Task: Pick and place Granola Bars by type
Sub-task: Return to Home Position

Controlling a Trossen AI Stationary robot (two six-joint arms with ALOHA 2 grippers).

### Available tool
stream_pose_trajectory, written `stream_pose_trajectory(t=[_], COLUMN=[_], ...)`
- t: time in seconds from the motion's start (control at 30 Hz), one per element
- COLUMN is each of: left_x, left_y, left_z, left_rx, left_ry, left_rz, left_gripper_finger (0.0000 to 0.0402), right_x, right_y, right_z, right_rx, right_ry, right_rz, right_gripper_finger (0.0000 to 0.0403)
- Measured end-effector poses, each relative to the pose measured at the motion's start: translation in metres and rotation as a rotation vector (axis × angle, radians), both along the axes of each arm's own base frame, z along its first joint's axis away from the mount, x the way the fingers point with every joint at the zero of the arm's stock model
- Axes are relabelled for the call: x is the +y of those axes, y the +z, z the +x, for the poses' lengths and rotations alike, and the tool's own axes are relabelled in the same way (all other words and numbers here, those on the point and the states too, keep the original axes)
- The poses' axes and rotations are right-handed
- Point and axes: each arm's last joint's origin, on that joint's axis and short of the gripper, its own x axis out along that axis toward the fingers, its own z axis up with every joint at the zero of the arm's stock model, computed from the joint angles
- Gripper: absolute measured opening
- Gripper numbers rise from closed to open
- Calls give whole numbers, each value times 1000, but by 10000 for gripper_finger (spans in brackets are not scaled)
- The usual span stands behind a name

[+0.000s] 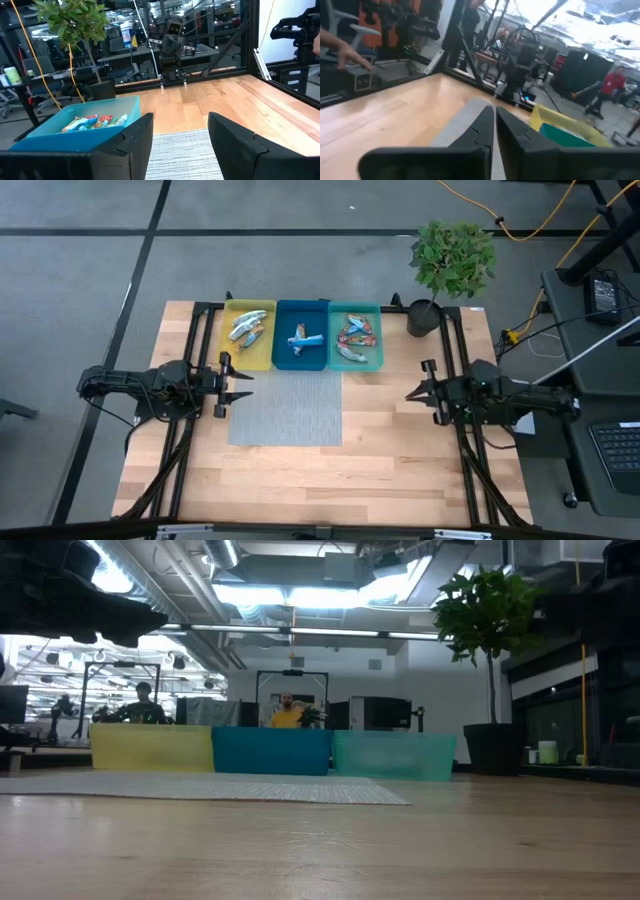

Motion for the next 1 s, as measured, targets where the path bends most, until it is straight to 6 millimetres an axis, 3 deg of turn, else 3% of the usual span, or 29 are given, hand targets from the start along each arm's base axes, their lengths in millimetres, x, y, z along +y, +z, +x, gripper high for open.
stream_pose_trajectory(t=[0.3, 0.5, 1.0], left_x=[0, 0, 0], left_y=[0, 0, 0], left_z=[0, 0, 0], left_rx=[1, 1, 1], left_ry=[1, 0, 0], left_rz=[0, 0, 0], left_gripper_finger=[182, 182, 182], right_x=[-2, -5, -5], right_y=[-1, -3, 2], right_z=[1, 2, 1], right_rx=[-5, 8, -46], right_ry=[-80, -164, -185], right_rz=[-99, -96, -40], right_gripper_finger=[9, 13, 11])
